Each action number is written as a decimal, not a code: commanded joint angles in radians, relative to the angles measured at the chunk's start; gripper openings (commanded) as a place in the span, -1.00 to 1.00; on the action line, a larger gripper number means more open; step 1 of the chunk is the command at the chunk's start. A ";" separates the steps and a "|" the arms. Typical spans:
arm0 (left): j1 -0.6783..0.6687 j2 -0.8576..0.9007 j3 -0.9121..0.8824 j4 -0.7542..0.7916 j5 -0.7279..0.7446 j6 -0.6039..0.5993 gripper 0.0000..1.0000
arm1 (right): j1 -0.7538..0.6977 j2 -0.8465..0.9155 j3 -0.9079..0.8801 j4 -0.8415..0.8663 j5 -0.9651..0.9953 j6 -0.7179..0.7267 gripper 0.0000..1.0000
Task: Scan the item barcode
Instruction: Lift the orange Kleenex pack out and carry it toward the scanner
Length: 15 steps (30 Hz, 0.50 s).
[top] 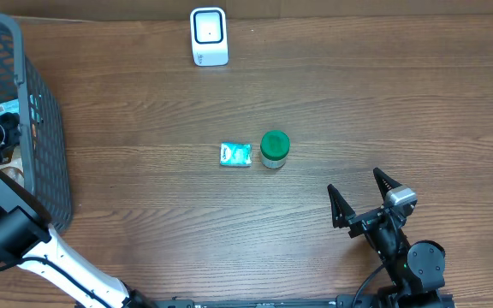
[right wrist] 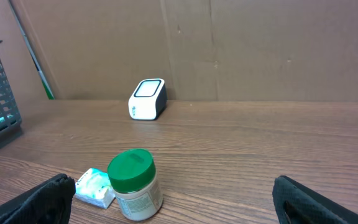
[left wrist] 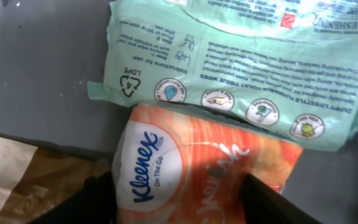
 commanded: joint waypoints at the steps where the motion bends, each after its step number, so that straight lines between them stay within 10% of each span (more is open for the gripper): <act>1: -0.001 0.052 0.018 0.000 0.000 0.007 0.12 | 0.007 -0.010 -0.011 0.004 0.010 0.006 1.00; 7: -0.001 0.063 0.018 -0.008 -0.004 0.002 -0.91 | 0.007 -0.010 -0.011 0.004 0.010 0.006 1.00; 15: -0.001 -0.013 0.077 -0.077 -0.004 -0.074 -0.91 | 0.007 -0.010 -0.011 0.004 0.010 0.006 1.00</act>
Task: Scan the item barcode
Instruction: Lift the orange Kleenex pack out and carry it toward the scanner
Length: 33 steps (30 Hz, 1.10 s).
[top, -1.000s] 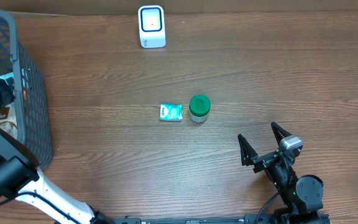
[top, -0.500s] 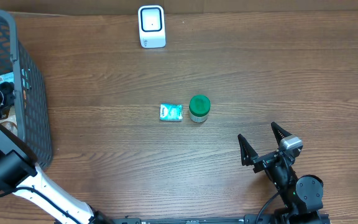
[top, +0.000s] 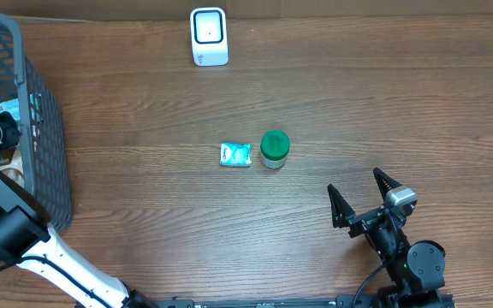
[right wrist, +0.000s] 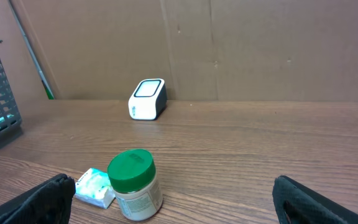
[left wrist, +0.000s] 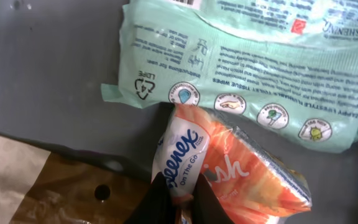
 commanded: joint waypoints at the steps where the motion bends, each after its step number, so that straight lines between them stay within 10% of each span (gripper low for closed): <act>1: -0.002 -0.043 0.053 -0.038 -0.003 -0.069 -0.91 | 0.006 -0.010 -0.011 0.004 0.010 0.006 1.00; 22: -0.077 -0.798 0.338 -0.364 0.279 -0.361 -0.91 | 0.007 -0.010 -0.011 0.004 0.010 0.006 1.00; 33: -0.369 -0.815 0.302 -0.579 0.282 -0.361 -0.91 | 0.007 -0.010 -0.011 0.004 0.010 0.006 1.00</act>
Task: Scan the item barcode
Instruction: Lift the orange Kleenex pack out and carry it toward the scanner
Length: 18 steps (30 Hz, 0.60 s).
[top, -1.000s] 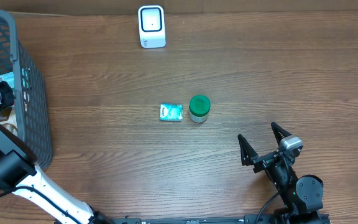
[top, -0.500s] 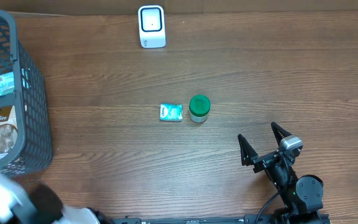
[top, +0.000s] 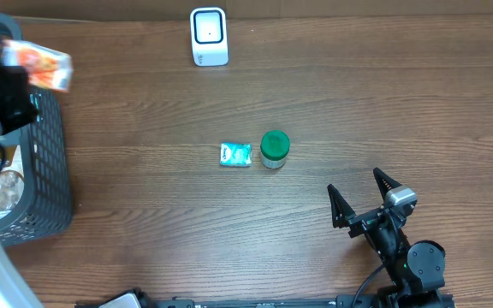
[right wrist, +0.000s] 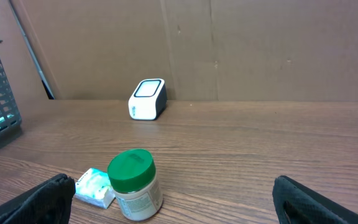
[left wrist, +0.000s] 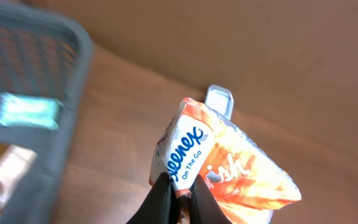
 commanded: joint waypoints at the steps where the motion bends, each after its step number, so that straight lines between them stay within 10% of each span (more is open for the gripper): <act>1: -0.076 0.030 -0.033 -0.018 0.020 -0.010 -0.92 | 0.007 -0.010 -0.011 0.003 0.010 0.006 1.00; 18: -0.500 0.222 -0.564 0.229 -0.169 -0.115 -0.91 | 0.007 -0.010 -0.011 0.003 0.010 0.006 1.00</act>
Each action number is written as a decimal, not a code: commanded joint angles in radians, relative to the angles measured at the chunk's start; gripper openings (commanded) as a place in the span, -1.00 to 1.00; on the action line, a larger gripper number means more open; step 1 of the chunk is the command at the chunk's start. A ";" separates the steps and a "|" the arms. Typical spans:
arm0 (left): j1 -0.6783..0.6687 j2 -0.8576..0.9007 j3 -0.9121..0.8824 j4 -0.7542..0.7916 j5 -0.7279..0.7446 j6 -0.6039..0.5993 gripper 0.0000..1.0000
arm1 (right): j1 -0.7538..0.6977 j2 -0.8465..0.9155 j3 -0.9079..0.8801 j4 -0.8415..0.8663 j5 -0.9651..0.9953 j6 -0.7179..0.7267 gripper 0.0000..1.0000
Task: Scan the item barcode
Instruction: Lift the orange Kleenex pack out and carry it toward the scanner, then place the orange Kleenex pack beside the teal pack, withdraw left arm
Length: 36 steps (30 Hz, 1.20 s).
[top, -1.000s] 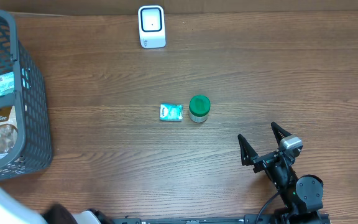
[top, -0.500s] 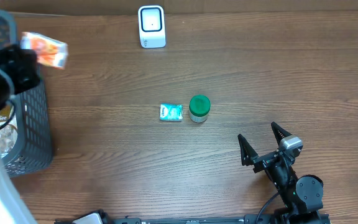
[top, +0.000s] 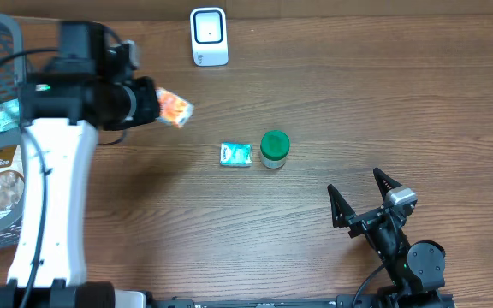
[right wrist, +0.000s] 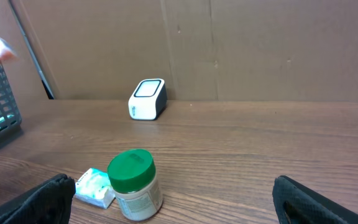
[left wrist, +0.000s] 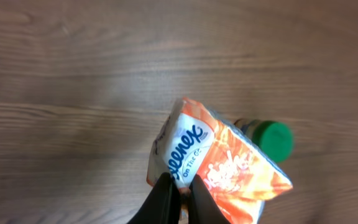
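Observation:
An orange and white Kleenex tissue pack (left wrist: 219,158) hangs over the wooden table, my left gripper (left wrist: 180,190) shut on its near edge. From overhead the pack (top: 175,107) is left of centre, below and left of the white barcode scanner (top: 209,36). The scanner (right wrist: 148,98) stands at the table's back edge. My right gripper (top: 365,198) rests open near the front right, nothing between its fingers.
A green-lidded jar (top: 274,148) and a small teal packet (top: 235,154) sit mid-table. A dark mesh basket at the far left holds a mint wipes pack (top: 5,114) and a snack bag. A cardboard wall (right wrist: 229,43) backs the table.
My left gripper has moved right with the tissue pack, from over the basket's rim to over the table left of centre. The right arm has not moved.
My left gripper was open around the tissue pack down in the basket, beside the mint wipes pack. Then it was shut on the pack's edge. Later it held the pack above the basket's rim, and now over the table. The right arm stayed still throughout.

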 commanded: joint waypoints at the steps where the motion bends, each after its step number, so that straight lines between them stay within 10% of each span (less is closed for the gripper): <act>1: -0.069 0.050 -0.130 0.094 -0.081 -0.058 -0.92 | 0.007 -0.010 -0.011 0.005 0.010 0.006 1.00; 15: -0.132 0.343 -0.279 0.368 -0.114 -0.158 -0.91 | 0.007 -0.010 -0.011 0.005 0.010 0.006 1.00; 22: -0.132 0.355 -0.270 0.387 -0.011 -0.132 -0.02 | 0.007 -0.010 -0.011 0.005 0.010 0.006 1.00; 36: -0.040 0.166 0.461 -0.185 -0.143 0.008 0.51 | 0.007 -0.010 -0.011 0.005 0.010 0.006 1.00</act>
